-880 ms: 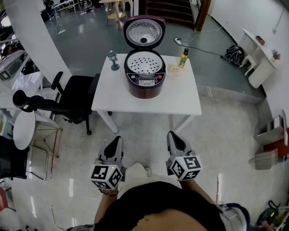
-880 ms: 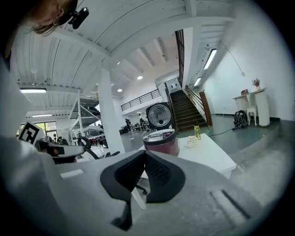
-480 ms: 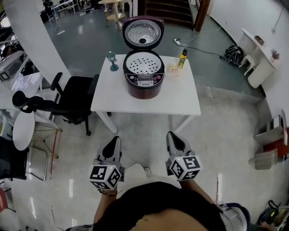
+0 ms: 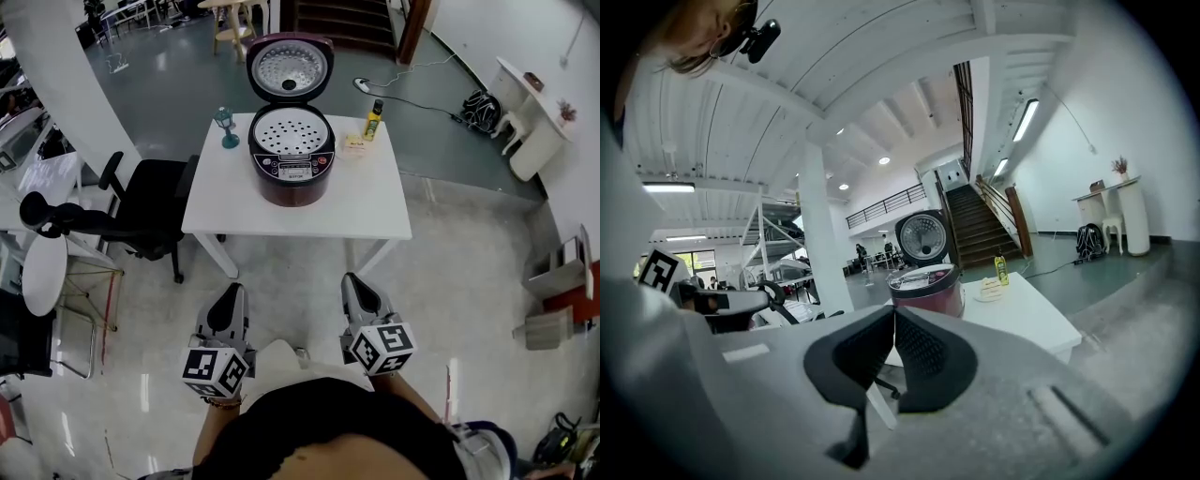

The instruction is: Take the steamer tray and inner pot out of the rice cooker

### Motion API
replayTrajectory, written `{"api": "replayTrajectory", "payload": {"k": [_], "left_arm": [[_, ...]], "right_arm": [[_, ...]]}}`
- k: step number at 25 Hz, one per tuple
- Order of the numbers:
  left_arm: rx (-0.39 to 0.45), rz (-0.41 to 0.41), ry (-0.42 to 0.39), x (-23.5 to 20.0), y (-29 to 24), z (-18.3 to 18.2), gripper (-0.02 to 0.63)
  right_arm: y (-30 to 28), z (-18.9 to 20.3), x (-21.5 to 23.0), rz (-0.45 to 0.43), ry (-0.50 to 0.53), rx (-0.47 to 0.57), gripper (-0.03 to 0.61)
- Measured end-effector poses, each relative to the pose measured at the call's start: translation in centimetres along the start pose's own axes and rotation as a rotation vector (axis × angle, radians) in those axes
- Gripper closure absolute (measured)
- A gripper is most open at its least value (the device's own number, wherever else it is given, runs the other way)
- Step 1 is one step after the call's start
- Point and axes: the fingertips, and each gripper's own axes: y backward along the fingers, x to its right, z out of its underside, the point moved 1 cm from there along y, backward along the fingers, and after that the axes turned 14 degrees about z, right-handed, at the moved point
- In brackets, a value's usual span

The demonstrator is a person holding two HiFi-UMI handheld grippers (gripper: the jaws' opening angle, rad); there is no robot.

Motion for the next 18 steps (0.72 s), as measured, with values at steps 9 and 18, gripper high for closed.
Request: {"api": "replayTrajectory", "payload": {"k": [9,18], "left_arm": [[0.006,-0.025,0.0,-0.9,-1.0,-0.2,0.366],[-0.037,-0.025,-0.02,-1.5,-3.3,0.0,0.19]], "right_arm": [[-1.3,0.2,-0.4,-0.055,0.01,-0.017,0.358],[-3.0,-0.4,0.9,-0.036,0.02,-0.021,0.305]]}}
